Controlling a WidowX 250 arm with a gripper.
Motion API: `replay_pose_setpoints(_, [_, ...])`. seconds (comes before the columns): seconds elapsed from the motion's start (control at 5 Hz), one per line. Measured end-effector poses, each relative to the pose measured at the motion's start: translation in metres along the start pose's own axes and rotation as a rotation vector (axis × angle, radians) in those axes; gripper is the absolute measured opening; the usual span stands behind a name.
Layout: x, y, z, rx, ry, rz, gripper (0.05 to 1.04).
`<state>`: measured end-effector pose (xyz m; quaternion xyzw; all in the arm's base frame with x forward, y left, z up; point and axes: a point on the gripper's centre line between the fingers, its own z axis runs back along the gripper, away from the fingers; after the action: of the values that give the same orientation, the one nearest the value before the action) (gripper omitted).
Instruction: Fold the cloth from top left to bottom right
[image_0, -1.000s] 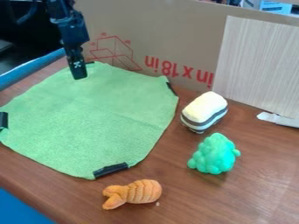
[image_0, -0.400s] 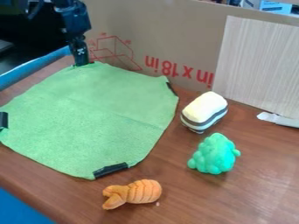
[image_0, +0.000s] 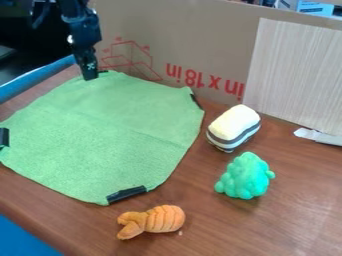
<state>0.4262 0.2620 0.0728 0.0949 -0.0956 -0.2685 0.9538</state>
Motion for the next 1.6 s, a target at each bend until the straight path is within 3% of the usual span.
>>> replay_pose_setpoints(0.4, [0.005,0.014,-0.001,0.057,-0.013,0.019,1.001])
replay_pose_setpoints(0.8, [0.007,0.012,-0.016,0.058,0.004,0.026,1.001])
replay_pose_setpoints(1.0, [0.009,0.015,-0.016,0.082,0.004,0.026,1.001])
replay_pose_setpoints(1.2, [0.008,0.013,-0.029,0.068,0.016,0.028,1.001])
replay_pose_setpoints(1.6, [0.007,0.013,-0.034,0.062,0.023,0.036,0.966])
